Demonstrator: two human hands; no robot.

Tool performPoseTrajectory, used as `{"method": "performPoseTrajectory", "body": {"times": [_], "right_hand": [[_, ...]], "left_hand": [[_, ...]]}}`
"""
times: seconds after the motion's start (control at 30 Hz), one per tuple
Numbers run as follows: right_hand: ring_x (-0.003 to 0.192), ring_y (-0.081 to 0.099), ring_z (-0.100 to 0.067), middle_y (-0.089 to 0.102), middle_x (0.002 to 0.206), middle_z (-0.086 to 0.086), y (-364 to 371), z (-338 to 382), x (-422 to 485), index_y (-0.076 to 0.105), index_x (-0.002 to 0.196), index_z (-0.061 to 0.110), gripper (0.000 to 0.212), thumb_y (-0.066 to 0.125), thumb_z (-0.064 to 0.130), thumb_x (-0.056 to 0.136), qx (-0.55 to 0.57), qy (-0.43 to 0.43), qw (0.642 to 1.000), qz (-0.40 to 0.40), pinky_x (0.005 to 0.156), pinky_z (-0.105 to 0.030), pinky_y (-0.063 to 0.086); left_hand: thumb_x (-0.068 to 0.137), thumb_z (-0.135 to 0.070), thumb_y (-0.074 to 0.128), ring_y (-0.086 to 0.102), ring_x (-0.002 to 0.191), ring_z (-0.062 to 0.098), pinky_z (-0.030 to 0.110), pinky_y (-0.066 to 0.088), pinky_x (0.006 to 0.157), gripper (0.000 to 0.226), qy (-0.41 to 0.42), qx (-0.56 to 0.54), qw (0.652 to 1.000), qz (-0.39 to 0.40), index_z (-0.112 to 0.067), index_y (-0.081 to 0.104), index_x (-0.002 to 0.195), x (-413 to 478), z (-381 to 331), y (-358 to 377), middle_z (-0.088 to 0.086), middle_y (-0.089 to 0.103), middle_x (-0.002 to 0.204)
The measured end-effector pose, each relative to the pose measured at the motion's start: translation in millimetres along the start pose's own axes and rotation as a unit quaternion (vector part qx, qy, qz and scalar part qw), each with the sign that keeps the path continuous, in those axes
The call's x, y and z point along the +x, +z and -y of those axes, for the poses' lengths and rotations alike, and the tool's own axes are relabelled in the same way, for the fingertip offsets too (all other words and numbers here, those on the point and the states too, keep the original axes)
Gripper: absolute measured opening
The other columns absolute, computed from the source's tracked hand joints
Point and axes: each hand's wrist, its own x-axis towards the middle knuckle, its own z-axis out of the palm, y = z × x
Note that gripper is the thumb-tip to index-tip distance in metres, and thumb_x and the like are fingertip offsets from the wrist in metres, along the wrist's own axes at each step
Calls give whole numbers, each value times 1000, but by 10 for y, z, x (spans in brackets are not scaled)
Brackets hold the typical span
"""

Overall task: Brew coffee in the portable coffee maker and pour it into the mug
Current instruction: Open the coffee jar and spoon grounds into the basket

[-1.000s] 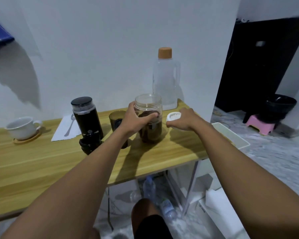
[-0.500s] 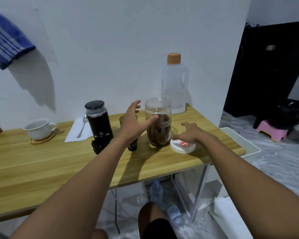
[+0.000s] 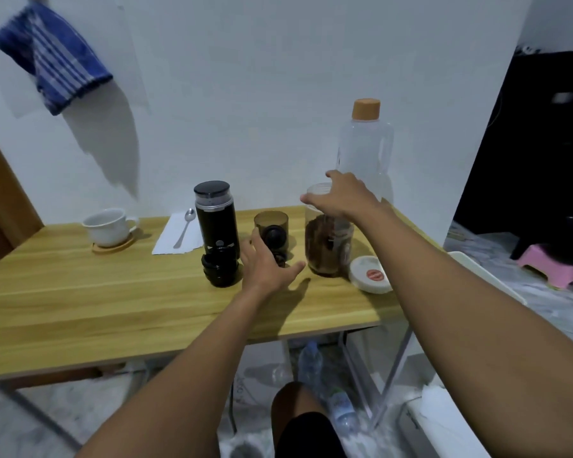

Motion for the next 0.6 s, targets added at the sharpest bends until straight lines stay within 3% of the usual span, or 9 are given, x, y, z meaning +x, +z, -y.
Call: {"method": "performPoseTrajectory", "body": {"times": [0.1, 0.17, 0.3, 0.43, 0.6], "right_hand": [[132, 38, -32, 41, 144, -12, 75, -6, 14, 36, 147, 15, 82, 58, 60, 83, -29, 3, 999, -18, 82, -39, 38], [132, 37, -32, 41, 143, -12, 94, -26, 19, 37, 146, 14, 81, 58, 60, 83, -32, 4, 999, -20, 82, -39, 37], [132, 37, -32, 41, 143, -12, 98, -36, 25, 37, 146, 13, 81, 57, 61, 83, -39, 1, 999, -18, 86, -39, 39], [131, 37, -32, 42, 142, -13, 92, -27, 3, 38, 145, 12, 79, 57, 59, 85, -41, -1, 999, -17, 84, -38, 38], [130, 37, -31, 42, 141, -12, 75, -8, -3, 39, 145, 12, 79, 57, 60, 84, -34, -4, 999, -23, 83, -38, 38]], "left_hand": [[78, -41, 83, 23, 145, 35, 44, 30, 117, 110, -38, -29, 999, -15, -9, 11, 155, 7, 38, 49, 16, 21, 156], [80, -34, 84, 33, 142, 34, 43, 37, 112, 98, -58, -46, 997, -24, -7, 22, 151, 20, 63, 74, 15, 32, 154], [80, -27, 83, 57, 119, 29, 33, 46, 84, 70, -86, -70, 993, -30, -5, 46, 134, 59, 106, 87, 13, 57, 131], [81, -28, 82, 63, 107, 27, 37, 54, 87, 54, -80, -70, 994, -30, -7, 57, 125, 58, 114, 70, 11, 66, 117], [81, -21, 80, 62, 100, 22, 39, 56, 88, 48, -50, -96, 993, -36, -7, 61, 123, 52, 66, -27, 10, 69, 114]]}}
